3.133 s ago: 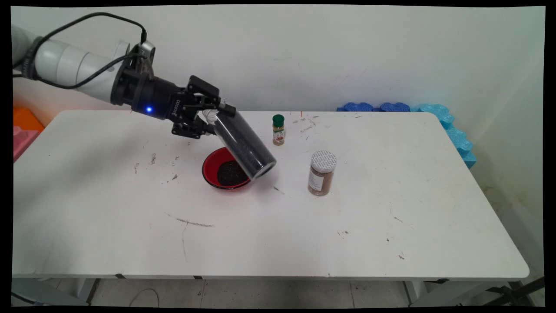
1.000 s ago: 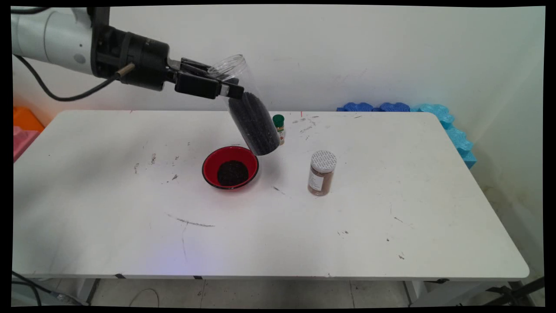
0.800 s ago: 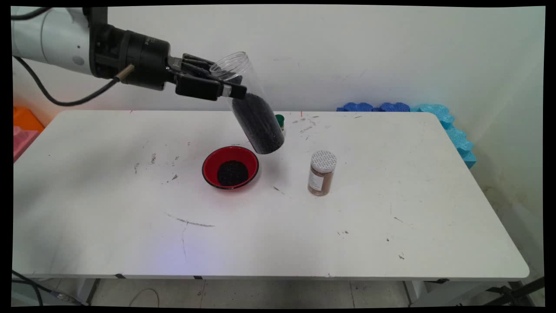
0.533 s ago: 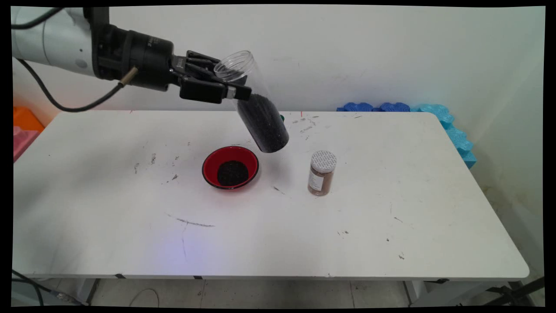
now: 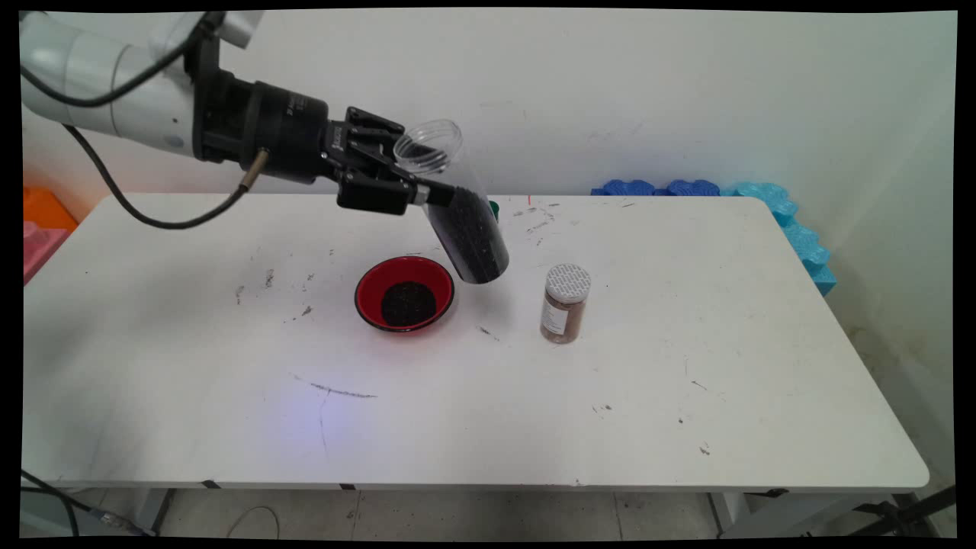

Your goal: Pour the black seasoning powder in the red bowl, then place the picked object on the table

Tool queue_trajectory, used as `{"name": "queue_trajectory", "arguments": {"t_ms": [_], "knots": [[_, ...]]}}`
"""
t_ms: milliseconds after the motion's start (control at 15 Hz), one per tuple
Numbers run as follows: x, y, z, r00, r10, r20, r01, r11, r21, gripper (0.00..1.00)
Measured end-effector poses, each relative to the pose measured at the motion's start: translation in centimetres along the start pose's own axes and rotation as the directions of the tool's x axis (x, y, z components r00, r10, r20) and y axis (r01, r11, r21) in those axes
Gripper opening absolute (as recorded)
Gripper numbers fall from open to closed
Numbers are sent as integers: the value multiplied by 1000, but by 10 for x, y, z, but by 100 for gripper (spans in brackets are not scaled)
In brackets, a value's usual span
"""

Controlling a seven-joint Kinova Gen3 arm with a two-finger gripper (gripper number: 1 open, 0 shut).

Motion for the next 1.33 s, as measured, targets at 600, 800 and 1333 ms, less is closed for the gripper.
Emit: {"name": "queue_trajectory", "arguments": {"t_ms": [600, 800, 1333], "knots": [[-26, 3, 28, 996, 18, 91, -18, 1000, -3, 0], [-39, 6, 39, 993, 17, 117, -16, 1000, -8, 0], [-69, 11, 68, 986, 3, 166, -1, 1000, -12, 0]]}}
